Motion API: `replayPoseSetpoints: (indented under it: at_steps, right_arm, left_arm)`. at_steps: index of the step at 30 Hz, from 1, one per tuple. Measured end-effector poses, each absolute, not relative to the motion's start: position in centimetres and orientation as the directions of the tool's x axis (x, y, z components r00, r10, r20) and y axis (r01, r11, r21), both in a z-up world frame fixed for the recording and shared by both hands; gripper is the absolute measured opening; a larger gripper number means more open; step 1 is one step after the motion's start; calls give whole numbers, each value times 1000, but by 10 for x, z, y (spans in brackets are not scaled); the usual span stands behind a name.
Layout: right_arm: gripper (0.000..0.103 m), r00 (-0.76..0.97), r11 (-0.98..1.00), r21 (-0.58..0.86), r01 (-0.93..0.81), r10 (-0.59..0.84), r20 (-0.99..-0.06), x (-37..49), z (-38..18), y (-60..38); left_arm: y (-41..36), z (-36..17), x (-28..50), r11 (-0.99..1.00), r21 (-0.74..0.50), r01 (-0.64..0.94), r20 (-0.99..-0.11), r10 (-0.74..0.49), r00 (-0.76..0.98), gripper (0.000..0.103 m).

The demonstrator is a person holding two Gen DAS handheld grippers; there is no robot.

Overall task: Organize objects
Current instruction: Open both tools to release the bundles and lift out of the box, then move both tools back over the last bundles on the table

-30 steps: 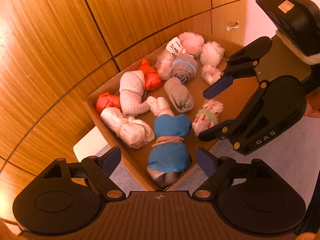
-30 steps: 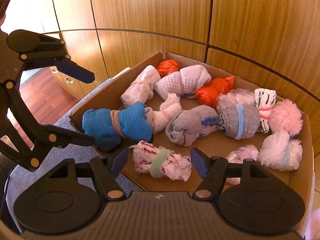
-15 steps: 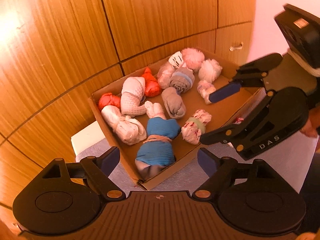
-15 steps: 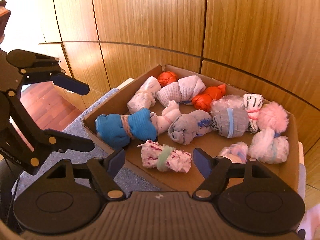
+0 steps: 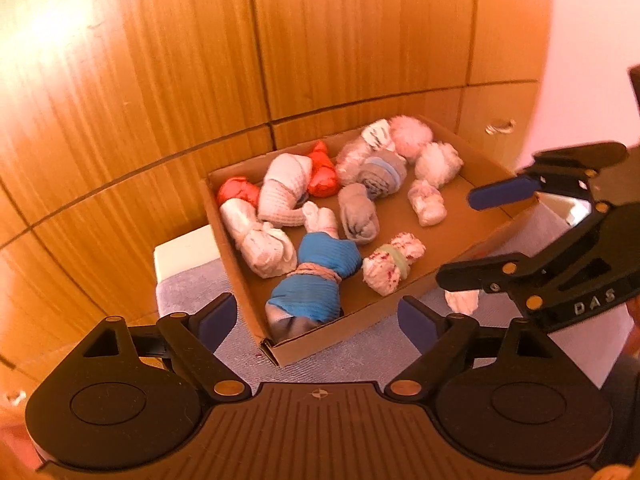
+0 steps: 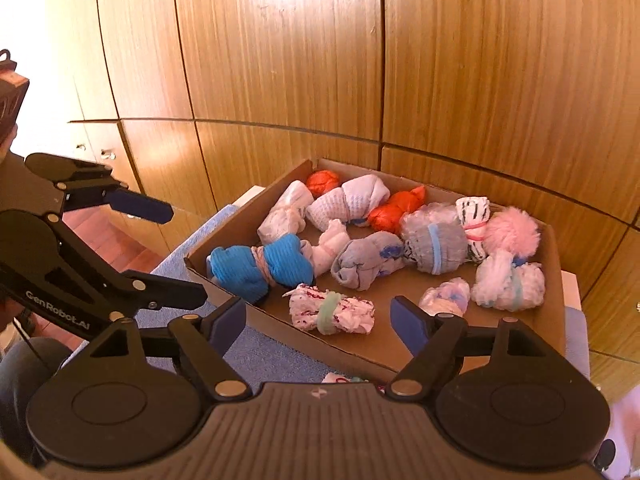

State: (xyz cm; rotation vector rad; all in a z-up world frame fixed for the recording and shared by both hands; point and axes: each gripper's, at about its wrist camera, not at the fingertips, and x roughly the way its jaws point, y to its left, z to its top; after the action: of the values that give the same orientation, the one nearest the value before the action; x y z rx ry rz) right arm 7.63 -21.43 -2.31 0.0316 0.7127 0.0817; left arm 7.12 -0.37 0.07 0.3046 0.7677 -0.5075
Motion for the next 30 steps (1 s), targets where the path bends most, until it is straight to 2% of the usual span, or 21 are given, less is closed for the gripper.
replayPoseSetpoints:
  at_steps: [10,17,25,30]
  right_arm:
    - [81,792,998,56,3,32,-609,51,-17,-215]
    - [85,831,997,30,74,-45,-554,-8,-31,-224]
    - [85,836,980,-7,198,-173,-521,-61,-65,-243]
    - [85,838,979,-4,205,-177,-517,-67,-80,-253]
  left_arm:
    - [-2,4,64,896,19,443,-702,-303,644,92]
    - [-13,1,42,908,-5,420,-666,-316,675,95]
    - [-59,-28,10,882,-9,471,-649,-363,668,96]
    - [-95,-45,10,876,-8,481,-674,-360,645,96]
